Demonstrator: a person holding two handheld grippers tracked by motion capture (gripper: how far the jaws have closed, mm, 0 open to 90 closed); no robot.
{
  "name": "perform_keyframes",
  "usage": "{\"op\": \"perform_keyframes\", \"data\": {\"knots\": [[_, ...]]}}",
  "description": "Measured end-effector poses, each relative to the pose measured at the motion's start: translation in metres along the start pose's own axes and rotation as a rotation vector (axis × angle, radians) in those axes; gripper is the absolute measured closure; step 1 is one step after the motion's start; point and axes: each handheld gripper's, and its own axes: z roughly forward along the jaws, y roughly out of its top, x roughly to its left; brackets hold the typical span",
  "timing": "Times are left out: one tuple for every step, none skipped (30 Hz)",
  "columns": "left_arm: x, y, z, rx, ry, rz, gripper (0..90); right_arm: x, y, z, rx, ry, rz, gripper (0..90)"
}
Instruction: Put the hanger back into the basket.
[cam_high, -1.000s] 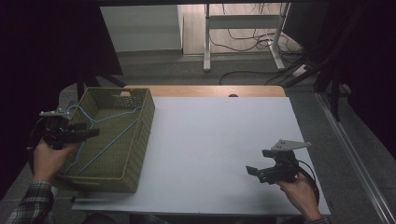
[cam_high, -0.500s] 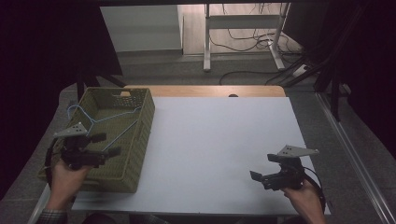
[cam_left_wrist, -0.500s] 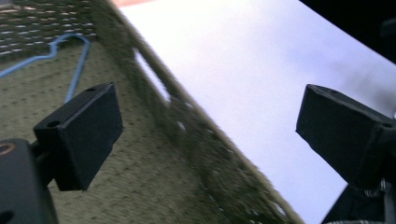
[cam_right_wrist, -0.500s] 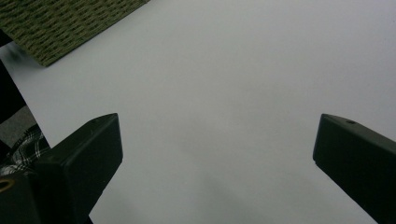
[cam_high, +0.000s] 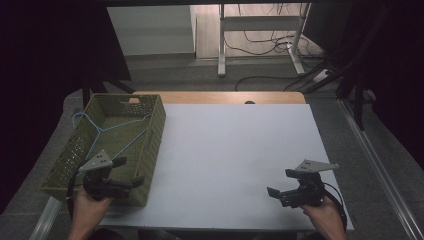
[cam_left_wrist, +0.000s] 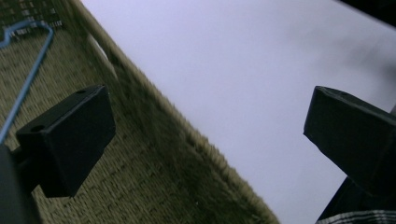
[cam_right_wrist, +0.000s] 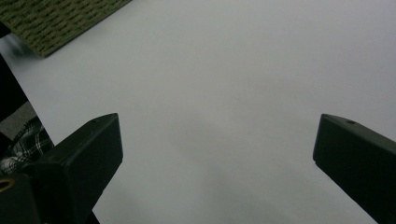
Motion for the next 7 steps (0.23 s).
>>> {"op": "perform_keyframes", "data": {"knots": [[-0.0010,-0.0018,0.0029,0.016,0.012,0.012,1.9,0.0003,-0.0003,0.0010,0.005,-0.001,-0.002,1.5],[-0.0016,-0.0031,0.0055,0.029,0.014,0.022,2.0,0.0008,-0.0006,0.0018,0.009,-0.003,-0.005,1.5],[-0.0020,-0.0040,0.0072,0.036,0.017,0.030,1.8,0.0011,-0.0007,0.0026,0.012,-0.005,-0.011,1.5],[-0.0020,-0.0044,0.0084,0.040,0.019,0.035,1.6,0.0016,-0.0008,0.0031,0.015,-0.007,-0.015,1.5],[-0.0022,-0.0044,0.0091,0.042,0.017,0.037,1.6,0.0019,-0.0008,0.0035,0.016,-0.007,-0.019,1.5],[-0.0023,-0.0043,0.0091,0.039,0.017,0.040,1.6,0.0020,-0.0007,0.0037,0.019,-0.008,-0.021,1.5],[-0.0025,-0.0039,0.0086,0.037,0.019,0.042,1.6,0.0019,-0.0008,0.0042,0.020,-0.010,-0.025,1.5]]}}
